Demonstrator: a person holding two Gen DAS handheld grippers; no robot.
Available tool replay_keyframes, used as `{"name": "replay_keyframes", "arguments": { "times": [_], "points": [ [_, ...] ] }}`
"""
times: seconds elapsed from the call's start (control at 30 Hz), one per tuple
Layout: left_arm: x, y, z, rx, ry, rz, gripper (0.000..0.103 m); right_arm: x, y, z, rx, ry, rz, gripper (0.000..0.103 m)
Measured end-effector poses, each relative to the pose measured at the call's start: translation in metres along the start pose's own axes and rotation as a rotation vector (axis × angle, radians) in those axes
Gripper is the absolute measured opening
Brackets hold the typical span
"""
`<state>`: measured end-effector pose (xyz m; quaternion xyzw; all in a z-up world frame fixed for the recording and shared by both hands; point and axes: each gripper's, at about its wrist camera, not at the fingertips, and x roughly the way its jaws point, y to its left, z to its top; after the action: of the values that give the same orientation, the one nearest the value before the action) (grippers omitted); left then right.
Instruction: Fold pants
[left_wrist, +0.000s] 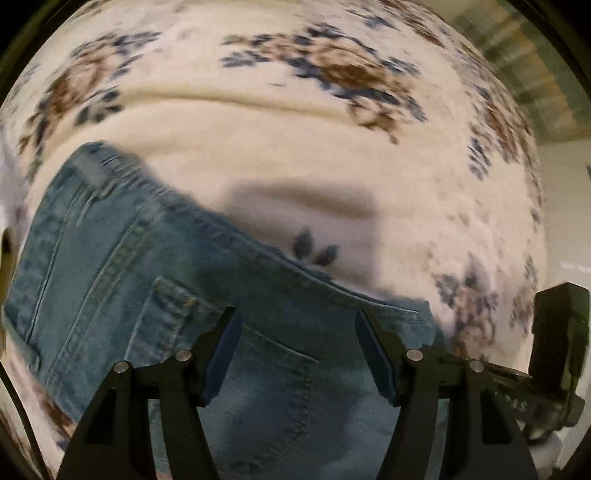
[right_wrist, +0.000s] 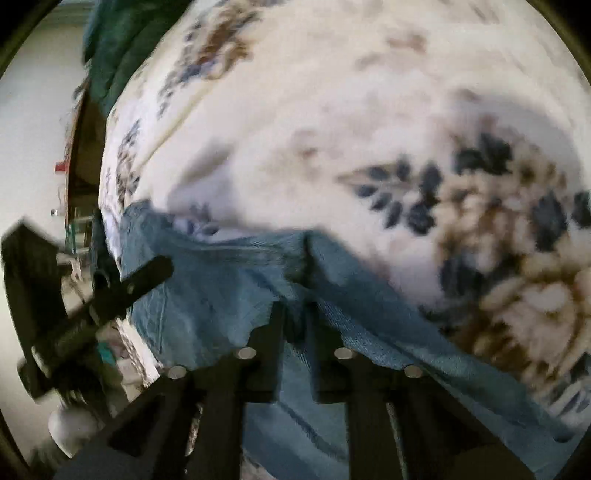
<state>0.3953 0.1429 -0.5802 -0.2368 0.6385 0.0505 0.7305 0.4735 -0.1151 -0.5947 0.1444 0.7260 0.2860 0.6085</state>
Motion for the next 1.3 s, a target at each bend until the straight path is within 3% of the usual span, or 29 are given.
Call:
{"name": "replay_keyframes", "arguments": {
  "times": [0.1, 0.17, 0.23, 0.27, 0.37, 0.47, 0.53, 0.6, 0.67, 0.77, 0.83, 0.9, 0.93, 1.0, 1.13, 1.2, 1.3],
  "points": [
    [-0.004, -0.018, 0.005, 0.17, 0.003, -0.003, 0.062, -0.024, 0.011, -0.03, -0.063, -0.063, 0.052, 0.007],
    [-0.007, -0.027, 0.008, 0.277, -0.006, 0.061, 0.062, -0.027, 0.021, -0.055, -0.128, -0.051, 0.083, 0.007],
    [-0.006, -0.031, 0.012, 0.334, 0.011, 0.084, 0.062, -0.02, 0.034, -0.072, -0.236, 0.02, 0.068, 0.006],
    [-0.004, -0.03, 0.015, 0.348, 0.023, 0.099, 0.062, -0.004, 0.036, -0.08, -0.28, 0.108, 0.035, 0.006],
    [0.004, -0.023, 0.02, 0.354, 0.054, 0.119, 0.062, 0.024, 0.023, -0.084, -0.261, 0.211, -0.035, 0.007],
    [0.004, -0.024, 0.023, 0.369, 0.039, 0.14, 0.062, 0.016, 0.007, -0.072, -0.16, 0.157, 0.034, 0.007],
    [0.004, -0.032, 0.023, 0.425, 0.028, 0.147, 0.062, -0.01, 0.0, -0.063, -0.111, 0.061, 0.119, 0.018],
    [0.007, -0.039, 0.021, 0.502, 0.014, 0.184, 0.062, -0.035, -0.014, -0.053, -0.044, -0.032, 0.165, 0.073],
    [0.01, -0.049, 0.016, 0.599, 0.005, 0.222, 0.062, -0.046, -0.022, -0.031, 0.026, -0.107, 0.167, 0.079],
    [0.016, -0.059, 0.009, 0.718, 0.002, 0.275, 0.062, -0.026, -0.021, -0.002, 0.064, -0.06, 0.137, 0.079],
    [0.021, -0.063, 0.004, 0.782, 0.019, 0.299, 0.062, -0.004, -0.02, 0.012, 0.064, 0.026, 0.14, 0.076],
    [0.025, -0.066, 0.0, 0.842, 0.03, 0.328, 0.062, 0.022, -0.014, 0.018, 0.045, 0.115, 0.119, 0.053],
    [0.027, -0.067, -0.002, 0.88, 0.042, 0.335, 0.062, 0.028, -0.009, 0.019, 0.026, 0.132, 0.092, 0.05],
    [0.03, -0.069, -0.005, 0.938, 0.055, 0.344, 0.062, 0.038, -0.001, 0.015, -0.016, 0.13, 0.092, 0.048],
    [0.044, -0.074, -0.013, 1.079, 0.128, 0.369, 0.062, 0.054, -0.016, 0.012, 0.089, 0.12, 0.162, 0.046],
    [0.047, -0.076, -0.018, 1.137, 0.16, 0.372, 0.062, 0.053, -0.011, 0.005, 0.082, 0.089, 0.16, 0.024],
    [0.047, -0.08, -0.029, 1.248, 0.224, 0.344, 0.062, 0.035, -0.002, -0.016, 0.019, 0.008, 0.229, 0.014]
  ]
}}
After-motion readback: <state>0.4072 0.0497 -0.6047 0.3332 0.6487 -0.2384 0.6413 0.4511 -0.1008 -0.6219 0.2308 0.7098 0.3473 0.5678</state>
